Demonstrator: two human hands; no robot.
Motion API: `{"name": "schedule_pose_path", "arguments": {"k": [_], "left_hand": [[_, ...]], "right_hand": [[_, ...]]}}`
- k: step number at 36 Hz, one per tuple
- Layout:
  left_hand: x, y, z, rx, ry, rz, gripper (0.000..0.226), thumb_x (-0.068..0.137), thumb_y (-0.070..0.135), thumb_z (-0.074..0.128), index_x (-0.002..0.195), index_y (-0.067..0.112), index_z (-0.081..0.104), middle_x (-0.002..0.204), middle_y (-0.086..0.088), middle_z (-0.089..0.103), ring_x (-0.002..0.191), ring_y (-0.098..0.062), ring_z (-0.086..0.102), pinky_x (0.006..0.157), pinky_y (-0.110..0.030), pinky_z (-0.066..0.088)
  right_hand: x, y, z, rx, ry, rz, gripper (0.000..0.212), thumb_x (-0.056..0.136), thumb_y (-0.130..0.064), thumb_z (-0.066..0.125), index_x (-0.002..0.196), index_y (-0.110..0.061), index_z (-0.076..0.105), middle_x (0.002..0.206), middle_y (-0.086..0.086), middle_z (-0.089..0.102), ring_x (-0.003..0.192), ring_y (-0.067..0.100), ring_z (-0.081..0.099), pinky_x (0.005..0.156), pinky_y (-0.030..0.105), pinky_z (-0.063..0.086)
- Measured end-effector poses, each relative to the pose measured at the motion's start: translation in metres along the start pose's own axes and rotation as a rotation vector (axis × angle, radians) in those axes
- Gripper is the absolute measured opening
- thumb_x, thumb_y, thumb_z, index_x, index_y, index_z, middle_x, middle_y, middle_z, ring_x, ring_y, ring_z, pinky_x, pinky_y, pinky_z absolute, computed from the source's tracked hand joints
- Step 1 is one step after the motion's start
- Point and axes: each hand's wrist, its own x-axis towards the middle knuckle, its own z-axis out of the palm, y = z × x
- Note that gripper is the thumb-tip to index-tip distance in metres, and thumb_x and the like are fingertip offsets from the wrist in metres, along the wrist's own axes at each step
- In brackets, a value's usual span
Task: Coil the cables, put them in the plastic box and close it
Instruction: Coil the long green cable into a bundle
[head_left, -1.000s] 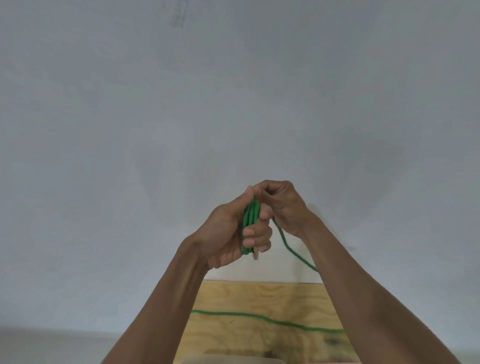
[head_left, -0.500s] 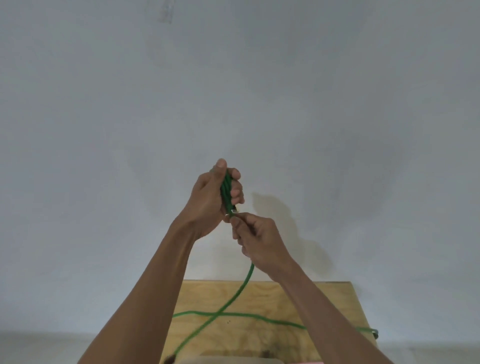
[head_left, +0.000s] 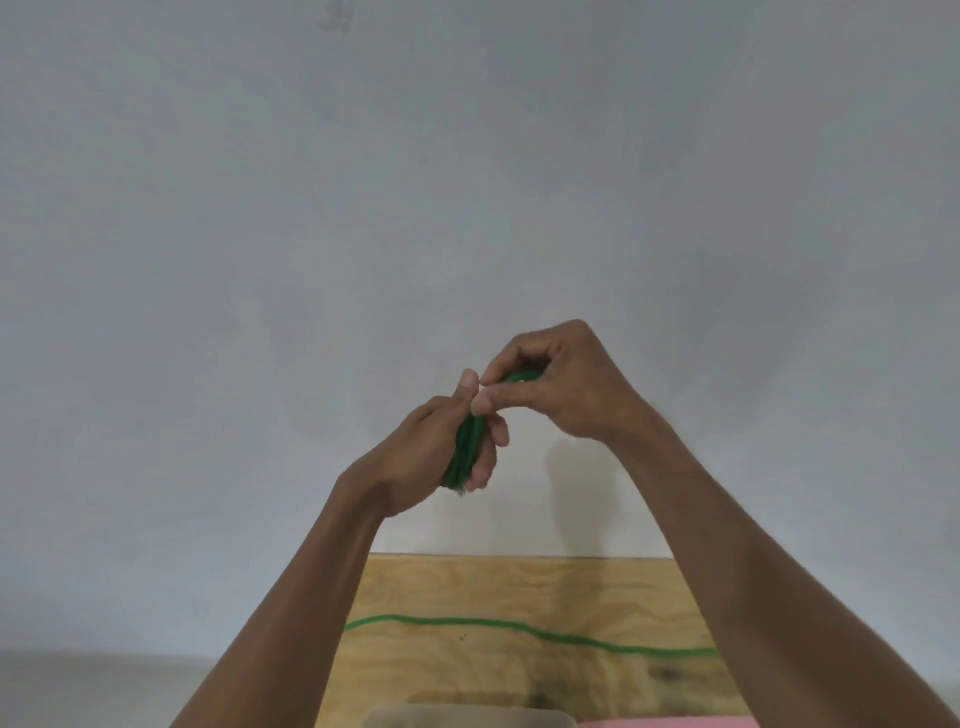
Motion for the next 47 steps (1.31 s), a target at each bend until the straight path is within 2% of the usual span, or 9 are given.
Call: {"name": "schedule_pose_path", "arguments": {"k": [6,10,12,14,23,30,36,43,47], "left_hand": [[-0.003,0.011,0.020,-0.370,-0.111,-0.023,0.066,0.101,0.061,0.027,0.079,0.006,0.058,0.048,-0.004,0.036,0.045,-0.019,0.035,0.058,-0.032,0.043],[-0.002,0.017,0.026,-0.495,-0.145,0.085,0.050,0.105,0.046,0.034,0.083,0.008,0.058,0.049,-0.001,0.037,0.045,-0.016,0.038,0.059,-0.030,0.045],[0.001,0.023,0.028,-0.554,-0.145,0.162,0.037,0.104,0.035,0.043,0.085,0.007,0.059,0.053,-0.001,0.040,0.047,-0.015,0.042,0.060,-0.030,0.047],[0.007,0.027,0.027,-0.581,-0.104,0.203,0.027,0.100,0.029,0.051,0.087,0.006,0.058,0.056,-0.002,0.042,0.049,-0.016,0.045,0.062,-0.031,0.048],[0.018,0.026,0.003,-0.396,0.113,0.237,0.022,0.096,0.028,0.055,0.090,0.007,0.055,0.062,-0.003,0.048,0.057,-0.017,0.046,0.073,-0.033,0.045],[0.018,0.018,-0.012,-0.025,0.268,0.218,0.035,0.100,0.038,0.055,0.086,0.007,0.058,0.068,-0.006,0.057,0.068,-0.025,0.052,0.083,-0.050,0.046],[0.011,0.010,-0.013,0.134,0.253,0.173,0.056,0.102,0.036,0.051,0.081,-0.015,0.054,0.065,-0.012,0.054,0.055,-0.021,0.041,0.053,-0.027,0.039],[0.000,0.006,-0.007,-0.050,0.107,0.051,0.062,0.098,0.051,0.045,0.069,-0.002,0.057,0.057,-0.014,0.051,0.057,-0.027,0.048,0.058,-0.034,0.043],[-0.002,0.008,-0.005,-0.100,0.124,0.012,0.064,0.100,0.054,0.041,0.059,0.005,0.051,0.051,-0.008,0.045,0.048,-0.022,0.045,0.062,-0.036,0.043]], "right_hand": [[0.006,0.026,0.000,0.313,0.021,0.053,0.014,0.076,-0.009,0.080,0.081,0.002,0.073,0.072,0.004,0.072,0.067,0.015,0.067,0.068,0.026,0.054],[-0.009,0.042,0.017,0.455,0.056,0.173,0.031,0.074,-0.049,0.080,0.075,-0.019,0.074,0.060,0.001,0.062,0.056,0.019,0.047,0.055,0.031,0.033],[-0.021,0.045,0.031,0.524,0.036,0.245,0.016,0.074,-0.037,0.076,0.065,-0.024,0.072,0.057,-0.001,0.063,0.050,0.018,0.052,0.052,0.028,0.036],[-0.033,0.051,0.050,0.469,0.068,0.304,0.036,0.088,-0.019,0.059,0.055,-0.027,0.069,0.052,-0.009,0.059,0.047,0.009,0.046,0.050,0.028,0.034],[-0.054,0.042,0.083,0.164,0.081,0.256,0.038,0.103,-0.031,0.050,0.088,0.001,0.066,0.059,0.001,0.050,0.048,0.012,0.035,0.051,0.024,0.032],[-0.054,0.028,0.076,-0.082,0.029,0.176,0.027,0.101,-0.027,0.054,0.091,-0.008,0.071,0.055,-0.007,0.048,0.045,0.007,0.041,0.053,0.021,0.037],[-0.039,0.000,0.043,-0.493,-0.093,0.058,0.018,0.096,-0.034,0.058,0.092,-0.025,0.073,0.061,-0.014,0.055,0.059,0.007,0.049,0.066,0.036,0.051],[-0.020,-0.018,0.014,-0.169,-0.154,-0.069,0.012,0.085,-0.019,0.077,0.078,-0.009,0.074,0.070,-0.005,0.076,0.068,0.007,0.072,0.067,0.019,0.050],[-0.018,-0.007,0.018,-0.115,-0.069,-0.111,0.019,0.079,-0.019,0.083,0.075,-0.005,0.071,0.061,-0.002,0.070,0.051,0.004,0.057,0.056,0.012,0.039]]}}
